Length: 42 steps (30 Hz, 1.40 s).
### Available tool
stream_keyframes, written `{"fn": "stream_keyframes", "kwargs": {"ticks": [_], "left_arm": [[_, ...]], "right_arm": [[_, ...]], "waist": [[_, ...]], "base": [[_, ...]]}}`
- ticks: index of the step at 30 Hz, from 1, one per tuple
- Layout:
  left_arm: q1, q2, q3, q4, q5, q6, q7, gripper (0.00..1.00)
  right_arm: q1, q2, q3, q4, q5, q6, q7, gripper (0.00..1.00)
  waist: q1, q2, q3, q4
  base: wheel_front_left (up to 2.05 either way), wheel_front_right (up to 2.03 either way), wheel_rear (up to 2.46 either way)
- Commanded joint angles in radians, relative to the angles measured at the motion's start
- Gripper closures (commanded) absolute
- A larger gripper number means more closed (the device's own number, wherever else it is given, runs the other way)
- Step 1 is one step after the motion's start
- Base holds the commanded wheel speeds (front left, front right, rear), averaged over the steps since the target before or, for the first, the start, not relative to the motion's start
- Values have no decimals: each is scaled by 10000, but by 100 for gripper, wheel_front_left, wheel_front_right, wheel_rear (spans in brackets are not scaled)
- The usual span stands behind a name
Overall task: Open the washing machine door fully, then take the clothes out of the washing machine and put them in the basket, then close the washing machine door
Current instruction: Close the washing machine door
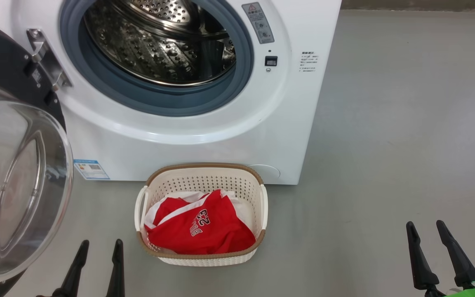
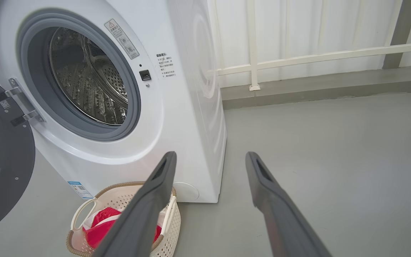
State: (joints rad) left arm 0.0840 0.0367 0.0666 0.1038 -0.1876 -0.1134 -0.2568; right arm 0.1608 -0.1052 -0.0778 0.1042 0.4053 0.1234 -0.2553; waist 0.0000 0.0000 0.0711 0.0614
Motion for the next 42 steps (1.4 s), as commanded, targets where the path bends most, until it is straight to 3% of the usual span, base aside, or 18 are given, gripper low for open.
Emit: {"fn": "stream_keyframes", "kwargs": {"ticks": [1, 17, 26, 36, 42], "left_arm": [[-154, 135, 277, -204, -56, 55, -49, 0], [-194, 135, 73, 4, -406, 624, -49, 0], [19, 135, -138, 49, -707, 1122, -49, 0], [372, 135, -327, 225, -917, 1529, -49, 0], [578, 135, -213, 24, -1114, 1716, -49, 0]], "right_arm": [[-224, -220, 215, -280, 0, 73, -65, 0], [-464, -470, 750, -165, -1, 73, -65, 0], [-687, -684, 1432, 67, 56, 73, -65, 0], [-899, -862, 2071, 337, 186, 73, -65, 0], [-1223, -952, 2567, 449, 217, 73, -65, 0]], "waist": [[0, 0, 20, 38], [0, 0, 23, 1061], [0, 0, -157, 2314], [0, 0, -475, 4152], [0, 0, -377, 4474]], "base": [[0, 0, 0], [0, 0, 0], [0, 0, 0], [0, 0, 0], [0, 0, 0]]}}
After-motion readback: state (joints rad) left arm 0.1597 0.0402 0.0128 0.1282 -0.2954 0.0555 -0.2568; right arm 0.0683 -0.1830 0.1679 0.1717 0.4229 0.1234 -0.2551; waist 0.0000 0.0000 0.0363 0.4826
